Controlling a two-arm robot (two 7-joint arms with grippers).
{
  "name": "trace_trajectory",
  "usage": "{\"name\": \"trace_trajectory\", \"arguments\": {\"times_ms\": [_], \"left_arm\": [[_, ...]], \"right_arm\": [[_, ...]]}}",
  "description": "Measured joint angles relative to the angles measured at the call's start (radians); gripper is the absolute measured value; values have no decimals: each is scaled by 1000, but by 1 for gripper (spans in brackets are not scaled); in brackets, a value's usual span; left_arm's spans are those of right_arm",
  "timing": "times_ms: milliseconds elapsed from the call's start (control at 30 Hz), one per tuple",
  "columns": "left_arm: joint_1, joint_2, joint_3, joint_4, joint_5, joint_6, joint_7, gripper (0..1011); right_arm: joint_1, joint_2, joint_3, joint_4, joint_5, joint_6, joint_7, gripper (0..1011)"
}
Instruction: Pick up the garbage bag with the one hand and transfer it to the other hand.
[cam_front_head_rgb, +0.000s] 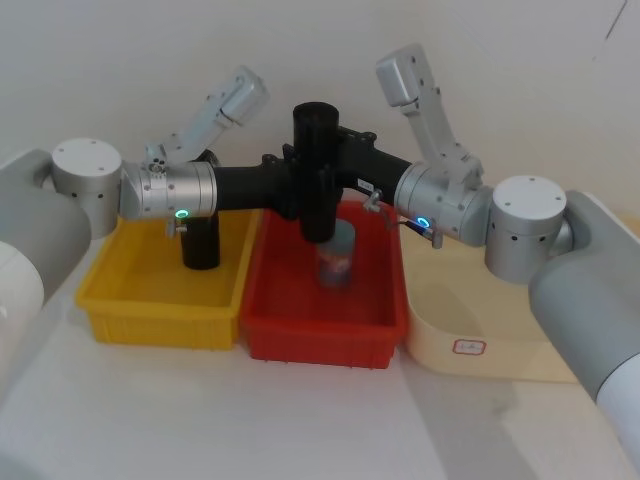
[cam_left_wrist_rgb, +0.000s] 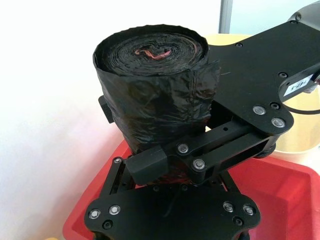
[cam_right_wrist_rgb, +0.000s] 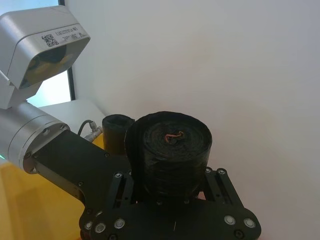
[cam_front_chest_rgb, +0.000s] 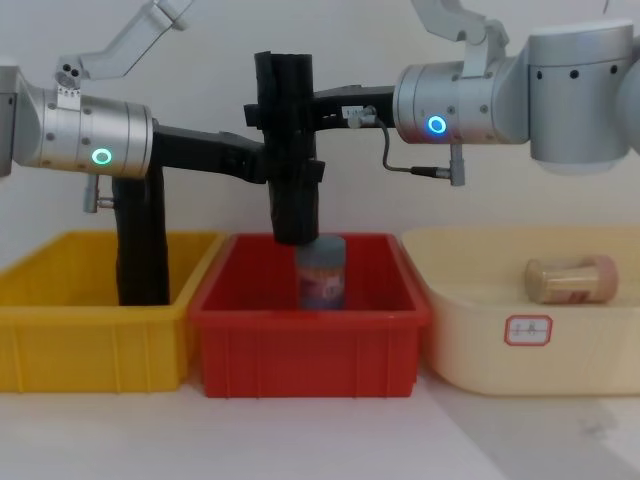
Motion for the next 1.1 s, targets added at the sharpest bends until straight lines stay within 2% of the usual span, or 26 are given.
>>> {"name": "trace_trajectory", "arguments": {"times_ms": [933,1100], "left_arm": [[0,0,0,0,0,0,0,464],[0,0,0,0,0,0,0,578]], "right_arm": [[0,0,0,0,0,0,0,538],[0,0,0,0,0,0,0,538]]}}
